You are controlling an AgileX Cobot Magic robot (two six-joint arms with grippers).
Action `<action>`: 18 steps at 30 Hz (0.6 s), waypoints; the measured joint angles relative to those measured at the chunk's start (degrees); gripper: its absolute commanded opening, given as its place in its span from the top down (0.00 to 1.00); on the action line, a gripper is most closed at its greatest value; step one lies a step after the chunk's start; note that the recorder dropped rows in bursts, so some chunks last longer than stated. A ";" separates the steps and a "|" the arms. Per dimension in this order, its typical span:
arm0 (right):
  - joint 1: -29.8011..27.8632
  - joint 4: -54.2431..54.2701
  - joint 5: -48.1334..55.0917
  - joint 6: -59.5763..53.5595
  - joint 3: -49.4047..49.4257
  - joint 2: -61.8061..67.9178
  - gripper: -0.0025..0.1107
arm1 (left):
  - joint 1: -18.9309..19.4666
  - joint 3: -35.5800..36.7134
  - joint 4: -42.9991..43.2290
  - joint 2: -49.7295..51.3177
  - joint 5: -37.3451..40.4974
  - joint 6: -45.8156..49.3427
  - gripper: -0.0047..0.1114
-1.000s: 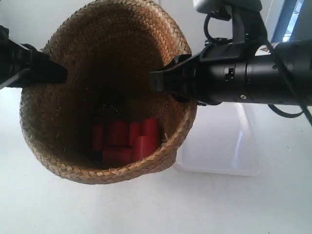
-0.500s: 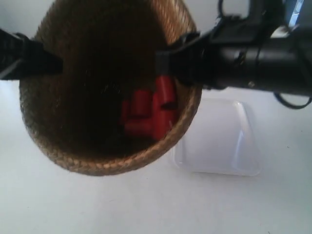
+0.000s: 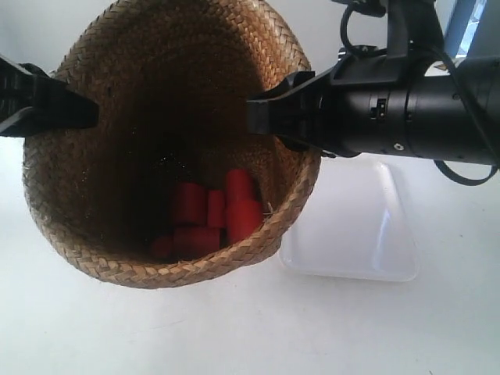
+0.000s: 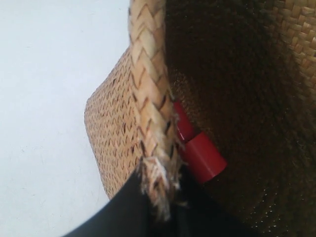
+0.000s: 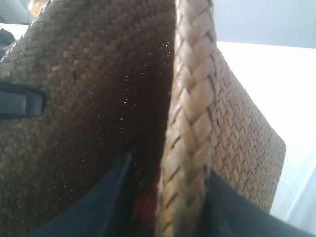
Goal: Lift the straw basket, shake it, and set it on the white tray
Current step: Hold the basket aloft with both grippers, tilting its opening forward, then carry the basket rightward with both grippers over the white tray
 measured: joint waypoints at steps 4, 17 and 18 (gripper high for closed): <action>0.00 0.00 0.00 0.00 0.00 0.00 0.98 | 0.00 0.00 0.11 0.00 0.00 0.20 0.96; 0.00 0.13 -1.21 -0.11 -0.37 0.00 0.98 | 0.00 -0.70 -0.23 0.16 -3.90 1.16 0.96; 0.00 -0.32 -1.21 -0.11 -0.96 0.00 0.98 | 0.00 -1.52 -0.23 0.45 -3.88 1.25 0.96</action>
